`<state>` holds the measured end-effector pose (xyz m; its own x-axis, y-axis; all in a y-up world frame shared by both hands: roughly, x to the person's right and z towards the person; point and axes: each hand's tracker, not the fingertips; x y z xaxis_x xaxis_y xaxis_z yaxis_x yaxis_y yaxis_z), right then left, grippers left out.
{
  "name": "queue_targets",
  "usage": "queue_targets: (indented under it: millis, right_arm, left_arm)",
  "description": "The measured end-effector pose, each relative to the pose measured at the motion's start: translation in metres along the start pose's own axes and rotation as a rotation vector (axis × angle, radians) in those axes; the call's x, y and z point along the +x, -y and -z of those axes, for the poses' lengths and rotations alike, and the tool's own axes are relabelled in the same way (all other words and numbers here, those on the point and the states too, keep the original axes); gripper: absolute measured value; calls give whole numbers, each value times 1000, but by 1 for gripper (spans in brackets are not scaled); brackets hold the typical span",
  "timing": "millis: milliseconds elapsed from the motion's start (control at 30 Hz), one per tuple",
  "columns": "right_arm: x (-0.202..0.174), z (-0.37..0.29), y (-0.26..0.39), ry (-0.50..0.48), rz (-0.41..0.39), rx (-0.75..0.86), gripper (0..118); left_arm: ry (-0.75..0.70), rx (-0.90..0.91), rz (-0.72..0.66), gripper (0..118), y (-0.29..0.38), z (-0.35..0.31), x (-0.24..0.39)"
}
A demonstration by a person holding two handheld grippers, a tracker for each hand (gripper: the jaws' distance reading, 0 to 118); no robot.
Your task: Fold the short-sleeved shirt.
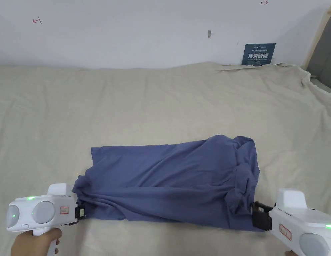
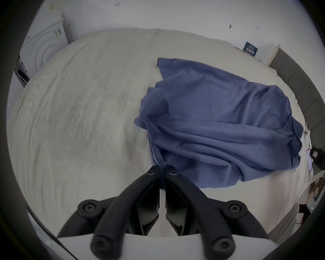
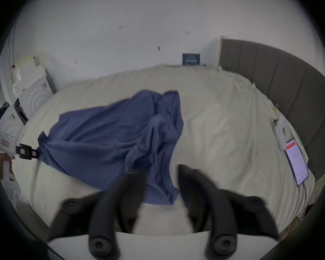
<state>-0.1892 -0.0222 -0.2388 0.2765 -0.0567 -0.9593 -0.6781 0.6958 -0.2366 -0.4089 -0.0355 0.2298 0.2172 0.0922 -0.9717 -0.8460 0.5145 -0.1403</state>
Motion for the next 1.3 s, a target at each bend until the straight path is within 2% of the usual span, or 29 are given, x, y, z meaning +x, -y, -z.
queue_targets:
  millis: [33, 67, 267, 300, 333, 367, 400, 433, 467, 567, 767, 967, 1300]
  right_arm:
    - [0, 8, 3, -7, 8, -27, 76]
    - [0, 15, 6, -4, 14, -39, 87]
    - [-4, 54, 19, -4, -21, -110, 89]
    - [-5, 57, 20, -4, -21, -118, 87]
    - [-12, 54, 21, -10, -21, -126, 79]
    - [-14, 53, 22, -19, -18, -136, 63]
    - [-15, 53, 23, -28, -14, -137, 36]
    - [-17, 52, 25, -46, -11, -134, 18]
    - [-17, 49, 25, -54, -14, -125, 7]
    - [-21, 38, 22, -45, -61, -88, 6]
    - [6, 5, 20, -98, 57, -38, 6]
    - [25, -35, 34, -137, 117, -21, 6]
    - [23, -83, 90, -139, 145, -68, 6]
  left_arm:
    - [6, 6, 2, 2, -1, -4, 0]
    - [17, 15, 2, 2, -2, -7, 0]
    - [31, 42, 31, 1, -9, -22, 8]
    - [31, 42, 32, 1, -9, -20, 7]
    - [30, 41, 32, 1, -8, -20, 7]
    - [31, 39, 31, 1, -7, -20, 7]
    - [32, 37, 30, 1, -5, -21, 7]
    - [33, 34, 26, 1, -3, -20, 7]
    - [34, 31, 23, 1, -2, -20, 7]
    - [34, 31, 16, 1, 1, -19, 5]
    - [48, 31, -16, 1, 9, -24, -12]
    - [66, 23, -30, 1, 33, -46, -25]
    - [57, -40, -2, 1, 110, -72, -42]
